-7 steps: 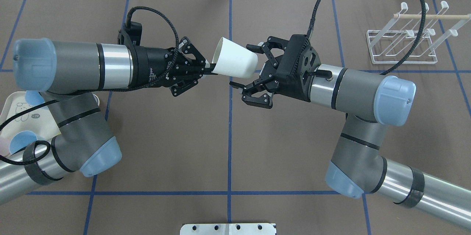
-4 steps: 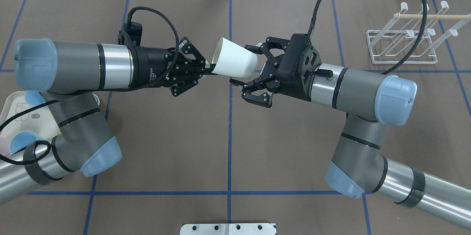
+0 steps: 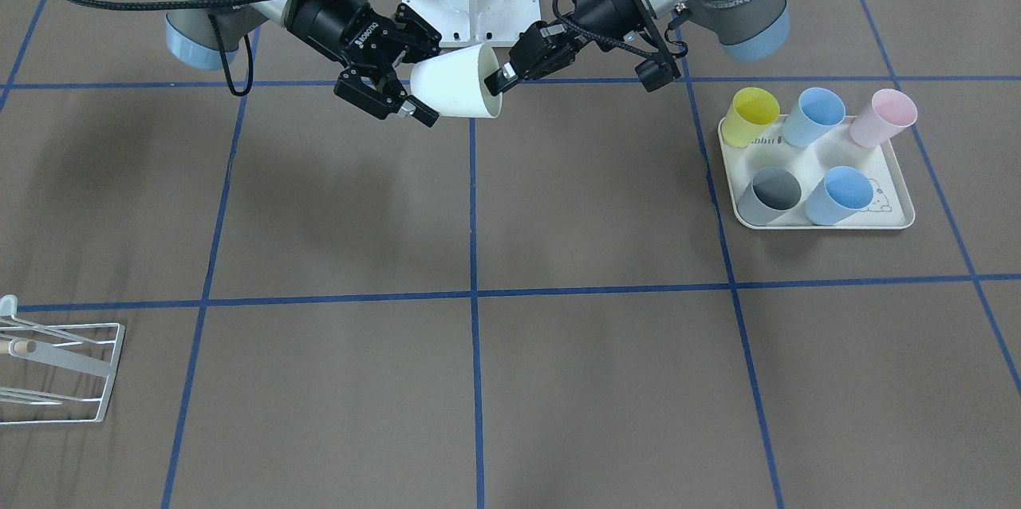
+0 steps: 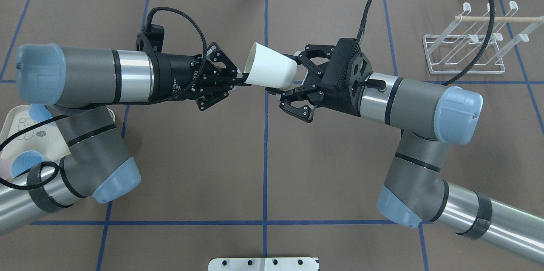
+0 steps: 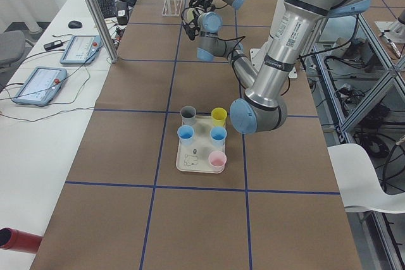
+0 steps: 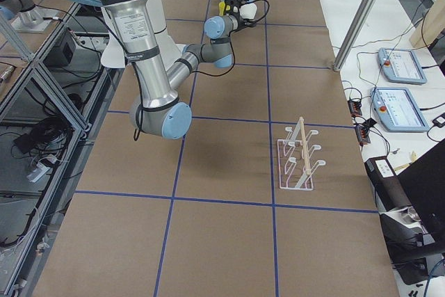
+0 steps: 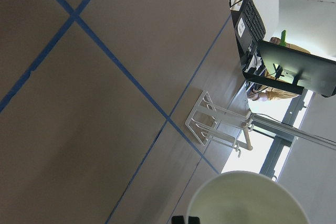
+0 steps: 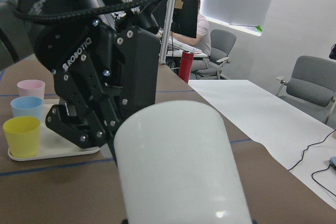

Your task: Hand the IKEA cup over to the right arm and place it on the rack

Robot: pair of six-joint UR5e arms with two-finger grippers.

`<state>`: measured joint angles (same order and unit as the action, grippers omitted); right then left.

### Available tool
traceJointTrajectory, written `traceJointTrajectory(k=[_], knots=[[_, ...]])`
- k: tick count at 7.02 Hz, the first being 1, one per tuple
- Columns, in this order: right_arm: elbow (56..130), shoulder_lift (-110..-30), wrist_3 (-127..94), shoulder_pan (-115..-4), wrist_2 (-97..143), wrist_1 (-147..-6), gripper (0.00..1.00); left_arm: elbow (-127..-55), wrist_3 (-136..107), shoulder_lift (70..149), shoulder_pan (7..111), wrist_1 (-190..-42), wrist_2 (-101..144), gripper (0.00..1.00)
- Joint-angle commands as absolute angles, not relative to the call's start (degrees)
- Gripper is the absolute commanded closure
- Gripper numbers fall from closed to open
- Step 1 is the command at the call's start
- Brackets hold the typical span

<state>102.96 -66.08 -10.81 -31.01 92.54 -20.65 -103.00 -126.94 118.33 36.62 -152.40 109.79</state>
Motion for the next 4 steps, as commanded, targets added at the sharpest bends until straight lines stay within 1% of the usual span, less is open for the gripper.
traceJointTrajectory(k=[1,2,3,4], knots=[[102.92,-66.36,-10.81,-31.03,92.46,-20.65,0.47,-103.18,-126.12,118.39,36.65,-152.40,109.95,0.64],[102.92,-66.36,-10.81,-31.11,92.46,-20.65,0.47,-103.36,-124.47,118.56,36.65,-152.49,109.95,0.09],[102.83,-66.53,-10.72,-31.20,92.55,-20.74,0.47,-103.62,-122.37,118.39,37.00,-152.49,110.30,0.00],[102.83,-66.53,-10.81,-31.20,92.55,-20.74,0.49,-103.71,-120.95,118.30,37.09,-152.49,110.48,0.00]])
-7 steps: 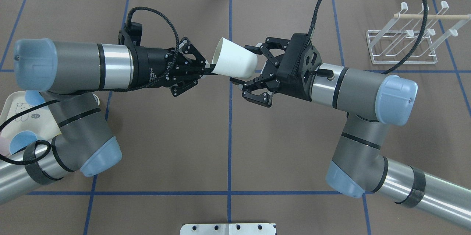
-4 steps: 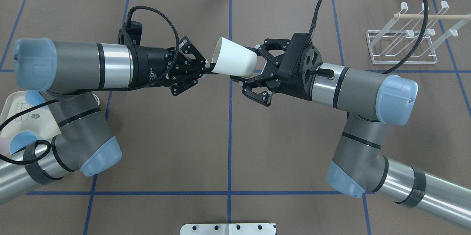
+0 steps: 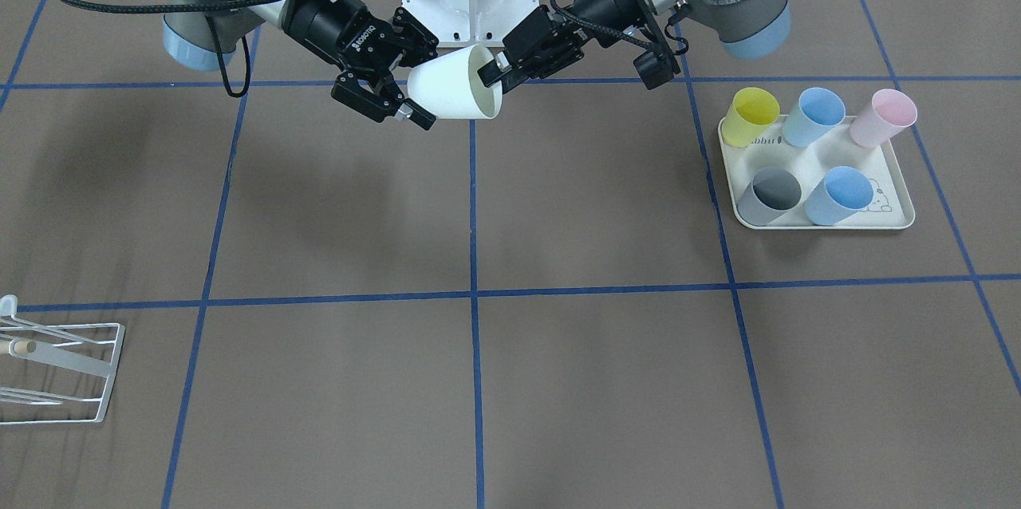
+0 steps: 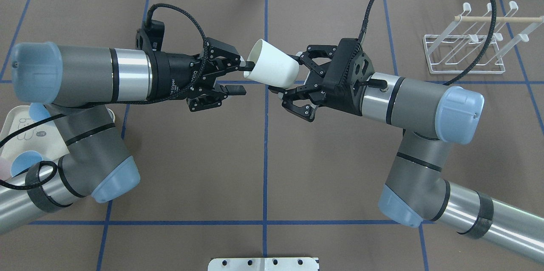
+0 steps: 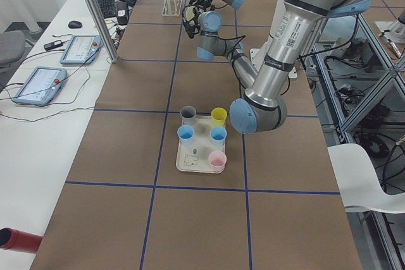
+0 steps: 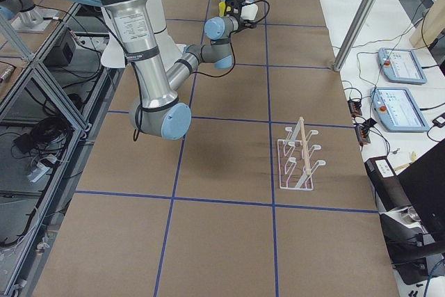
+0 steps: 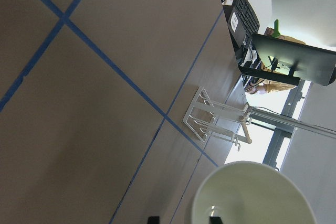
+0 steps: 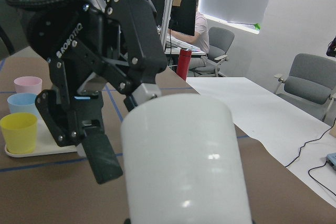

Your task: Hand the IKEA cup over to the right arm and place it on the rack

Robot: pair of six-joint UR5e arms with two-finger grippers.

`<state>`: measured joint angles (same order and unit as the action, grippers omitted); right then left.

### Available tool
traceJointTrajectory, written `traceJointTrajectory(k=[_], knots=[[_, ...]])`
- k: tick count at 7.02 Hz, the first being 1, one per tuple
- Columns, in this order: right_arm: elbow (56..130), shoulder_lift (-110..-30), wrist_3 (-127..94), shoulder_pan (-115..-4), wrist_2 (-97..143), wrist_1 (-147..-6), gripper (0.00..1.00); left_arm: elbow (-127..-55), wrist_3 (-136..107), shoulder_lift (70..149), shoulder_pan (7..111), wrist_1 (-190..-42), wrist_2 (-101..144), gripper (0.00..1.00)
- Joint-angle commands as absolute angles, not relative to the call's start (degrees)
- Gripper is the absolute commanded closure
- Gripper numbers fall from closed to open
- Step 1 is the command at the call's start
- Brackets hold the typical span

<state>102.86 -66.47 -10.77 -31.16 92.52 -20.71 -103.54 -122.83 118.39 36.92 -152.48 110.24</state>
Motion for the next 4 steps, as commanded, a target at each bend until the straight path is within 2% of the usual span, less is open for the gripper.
traceJointTrajectory(k=[1,4], knots=[[102.92,-66.53,-10.90,-31.38,92.81,-20.74,0.52,-103.88,-118.07,116.82,37.35,-152.84,110.65,0.00],[104.15,-68.03,-12.04,-34.53,93.34,-29.74,0.74,-105.29,-104.64,108.65,38.14,-152.50,111.44,0.00]])
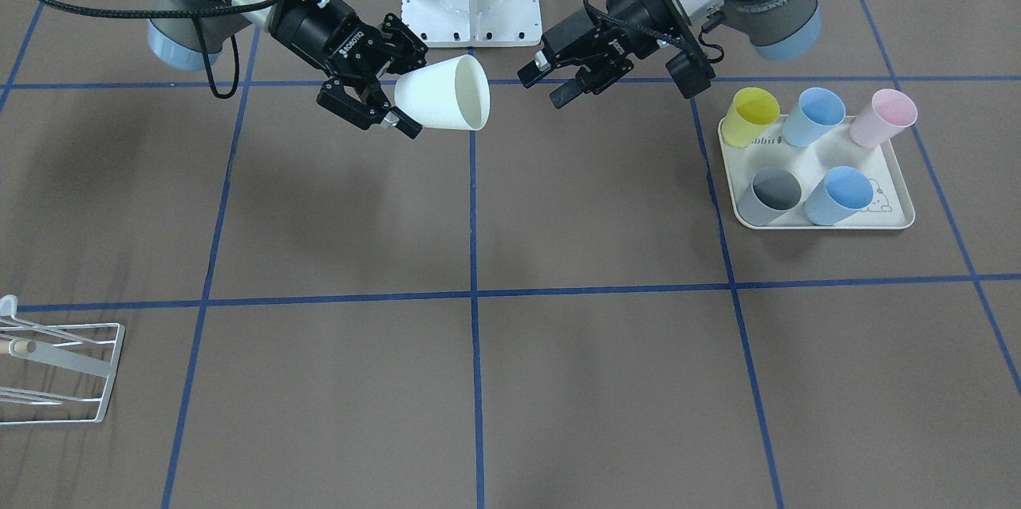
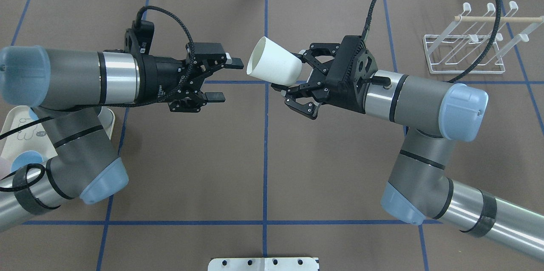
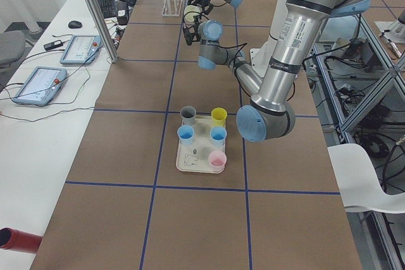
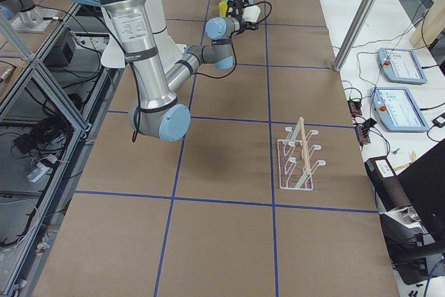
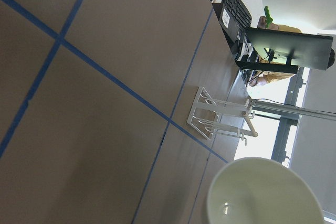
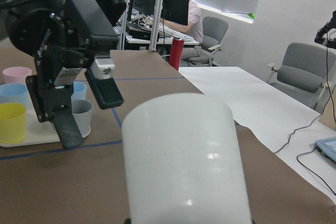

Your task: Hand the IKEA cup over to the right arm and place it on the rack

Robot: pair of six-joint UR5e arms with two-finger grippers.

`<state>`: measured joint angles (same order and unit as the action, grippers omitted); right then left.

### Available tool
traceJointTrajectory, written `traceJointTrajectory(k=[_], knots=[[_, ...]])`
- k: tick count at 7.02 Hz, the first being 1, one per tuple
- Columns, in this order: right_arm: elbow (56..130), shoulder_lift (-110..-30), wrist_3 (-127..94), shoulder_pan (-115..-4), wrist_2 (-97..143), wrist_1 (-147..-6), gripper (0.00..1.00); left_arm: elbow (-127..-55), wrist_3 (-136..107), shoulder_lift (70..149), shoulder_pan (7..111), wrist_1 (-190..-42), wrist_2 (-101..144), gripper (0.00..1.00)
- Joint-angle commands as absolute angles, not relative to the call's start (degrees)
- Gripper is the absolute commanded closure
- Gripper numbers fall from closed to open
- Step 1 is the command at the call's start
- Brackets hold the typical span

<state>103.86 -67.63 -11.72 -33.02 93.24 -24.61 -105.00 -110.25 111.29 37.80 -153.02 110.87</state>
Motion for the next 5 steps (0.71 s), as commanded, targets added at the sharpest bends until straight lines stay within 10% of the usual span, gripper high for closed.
traceJointTrajectory(k=[1,5], knots=[[105.19,-68.03,-12.13,-36.19,93.43,-36.15,0.78,-105.03,-99.63,107.07,39.28,-151.71,111.45,0.00],[113.62,-68.38,-14.16,-45.41,96.13,-73.73,0.90,-105.73,-87.01,104.77,40.61,-145.11,111.09,0.00]])
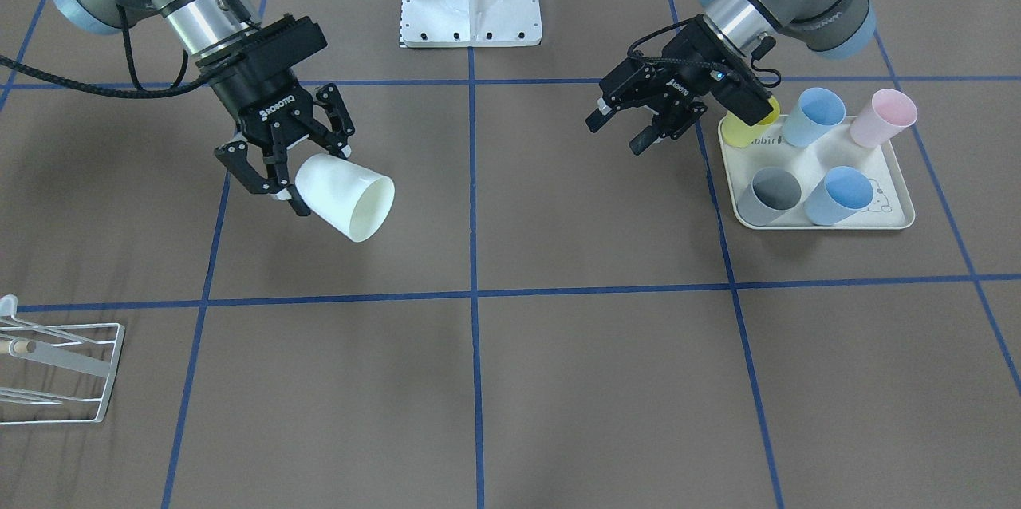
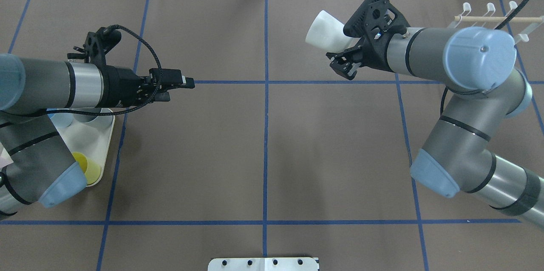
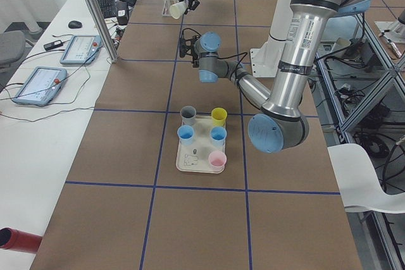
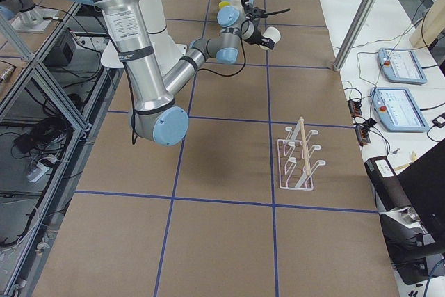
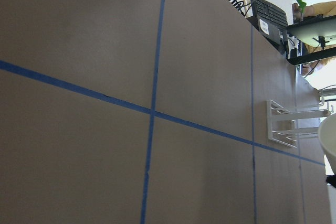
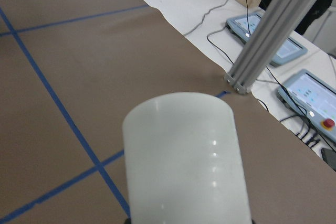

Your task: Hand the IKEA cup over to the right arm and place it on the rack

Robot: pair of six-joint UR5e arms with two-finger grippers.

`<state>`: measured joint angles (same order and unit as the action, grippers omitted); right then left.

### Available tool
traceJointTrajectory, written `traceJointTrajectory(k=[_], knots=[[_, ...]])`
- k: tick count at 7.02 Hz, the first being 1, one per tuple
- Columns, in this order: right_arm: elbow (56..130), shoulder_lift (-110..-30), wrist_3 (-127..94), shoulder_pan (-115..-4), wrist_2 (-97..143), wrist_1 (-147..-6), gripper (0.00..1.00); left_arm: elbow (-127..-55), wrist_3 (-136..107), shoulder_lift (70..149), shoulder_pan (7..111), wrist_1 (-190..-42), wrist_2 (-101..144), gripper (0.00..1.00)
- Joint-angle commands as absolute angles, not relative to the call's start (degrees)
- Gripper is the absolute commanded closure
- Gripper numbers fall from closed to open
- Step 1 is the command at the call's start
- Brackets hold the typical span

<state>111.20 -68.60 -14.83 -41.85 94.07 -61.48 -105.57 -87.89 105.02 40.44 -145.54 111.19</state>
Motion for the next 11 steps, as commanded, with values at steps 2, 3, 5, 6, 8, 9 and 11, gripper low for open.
traceJointTrajectory(k=[2,3,5,6,8,9,11], knots=[[113.64,-71.95,2.64,-53.05,99.14,-77.34,0.92,-106.52,-87.01,104.68,40.61,-145.11,110.92,0.00],[112.86,-73.98,13.86,-57.18,99.14,-77.78,0.96,-106.52,-87.01,104.59,40.61,-145.11,110.92,0.00],[112.24,-77.51,34.52,-64.57,98.71,-79.45,1.00,-106.44,-87.01,104.59,40.61,-145.11,110.92,0.00],[109.97,-77.43,48.81,-67.73,98.44,-79.45,1.00,-106.44,-86.92,104.68,40.52,-145.11,110.92,0.00],[105.93,-76.47,60.08,-69.17,98.17,-78.93,1.00,-106.35,-87.01,104.59,40.26,-145.11,110.66,0.00],[104.86,-75.94,65.51,-69.17,98.09,-78.93,1.00,-106.26,-87.01,104.59,40.25,-145.11,110.65,0.00],[103.20,-75.85,73.26,-69.17,90.92,-78.84,1.00,-106.26,-87.19,104.59,40.17,-145.11,110.57,0.00]])
